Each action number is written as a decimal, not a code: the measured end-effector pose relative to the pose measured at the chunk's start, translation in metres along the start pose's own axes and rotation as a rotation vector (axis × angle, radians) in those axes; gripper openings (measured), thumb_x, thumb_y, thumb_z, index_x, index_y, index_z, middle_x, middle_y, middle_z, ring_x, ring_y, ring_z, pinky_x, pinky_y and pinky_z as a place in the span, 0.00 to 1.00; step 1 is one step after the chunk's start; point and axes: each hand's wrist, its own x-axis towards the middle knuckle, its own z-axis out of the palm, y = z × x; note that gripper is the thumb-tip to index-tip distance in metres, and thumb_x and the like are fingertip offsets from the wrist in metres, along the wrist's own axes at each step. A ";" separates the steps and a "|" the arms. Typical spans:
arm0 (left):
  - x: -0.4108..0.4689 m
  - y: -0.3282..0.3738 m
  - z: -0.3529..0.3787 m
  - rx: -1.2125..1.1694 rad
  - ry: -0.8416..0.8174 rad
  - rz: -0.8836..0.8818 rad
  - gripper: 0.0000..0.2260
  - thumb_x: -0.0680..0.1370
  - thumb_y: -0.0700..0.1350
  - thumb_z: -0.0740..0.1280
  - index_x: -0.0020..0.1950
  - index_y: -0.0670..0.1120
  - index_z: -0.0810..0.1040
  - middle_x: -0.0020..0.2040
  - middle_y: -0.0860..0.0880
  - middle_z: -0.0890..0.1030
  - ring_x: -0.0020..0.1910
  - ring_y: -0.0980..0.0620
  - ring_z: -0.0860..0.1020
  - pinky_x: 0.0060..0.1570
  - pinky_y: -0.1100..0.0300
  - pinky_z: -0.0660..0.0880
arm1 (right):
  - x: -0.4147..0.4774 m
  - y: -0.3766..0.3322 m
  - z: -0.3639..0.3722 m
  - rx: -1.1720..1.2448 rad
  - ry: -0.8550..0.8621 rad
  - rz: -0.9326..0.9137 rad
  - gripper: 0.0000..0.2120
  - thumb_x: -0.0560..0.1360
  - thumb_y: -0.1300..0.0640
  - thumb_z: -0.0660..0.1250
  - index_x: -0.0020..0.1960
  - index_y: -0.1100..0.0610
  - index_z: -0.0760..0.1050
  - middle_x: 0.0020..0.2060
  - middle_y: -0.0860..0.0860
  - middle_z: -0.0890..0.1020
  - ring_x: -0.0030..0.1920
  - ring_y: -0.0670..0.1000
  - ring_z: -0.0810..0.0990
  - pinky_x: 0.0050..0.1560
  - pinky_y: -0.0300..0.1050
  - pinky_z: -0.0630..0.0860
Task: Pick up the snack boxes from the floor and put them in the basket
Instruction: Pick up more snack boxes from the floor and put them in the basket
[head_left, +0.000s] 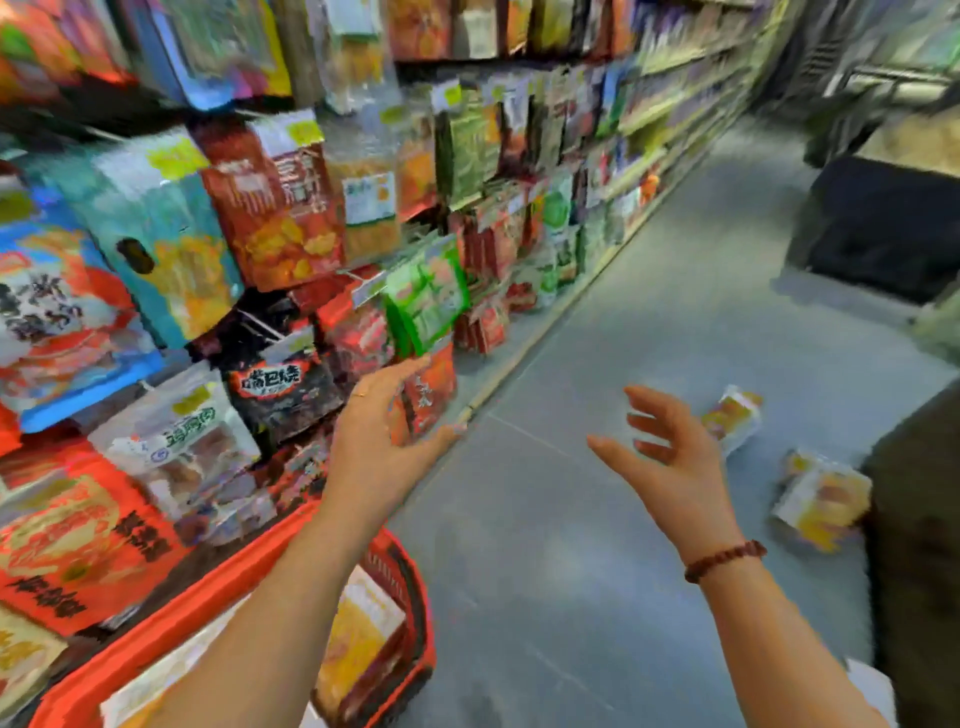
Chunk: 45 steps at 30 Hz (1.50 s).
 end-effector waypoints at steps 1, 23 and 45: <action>0.006 0.010 0.017 -0.008 -0.024 0.027 0.29 0.62 0.61 0.69 0.62 0.56 0.72 0.55 0.58 0.74 0.55 0.59 0.73 0.55 0.70 0.67 | 0.004 0.003 -0.021 0.007 0.024 -0.009 0.25 0.64 0.58 0.78 0.54 0.40 0.73 0.56 0.50 0.78 0.52 0.42 0.77 0.48 0.38 0.74; 0.162 0.069 0.389 -0.255 -0.475 0.086 0.25 0.65 0.45 0.78 0.58 0.57 0.74 0.54 0.54 0.75 0.55 0.55 0.74 0.54 0.58 0.72 | 0.161 0.145 -0.244 -0.138 0.458 0.191 0.25 0.65 0.55 0.77 0.60 0.46 0.74 0.54 0.42 0.76 0.54 0.40 0.76 0.47 0.33 0.73; 0.356 0.087 0.781 -0.181 -0.638 -0.135 0.25 0.65 0.44 0.78 0.56 0.61 0.73 0.55 0.51 0.75 0.55 0.54 0.74 0.55 0.58 0.72 | 0.481 0.372 -0.417 -0.217 0.289 0.411 0.26 0.67 0.54 0.76 0.59 0.41 0.68 0.53 0.41 0.73 0.53 0.38 0.73 0.46 0.27 0.69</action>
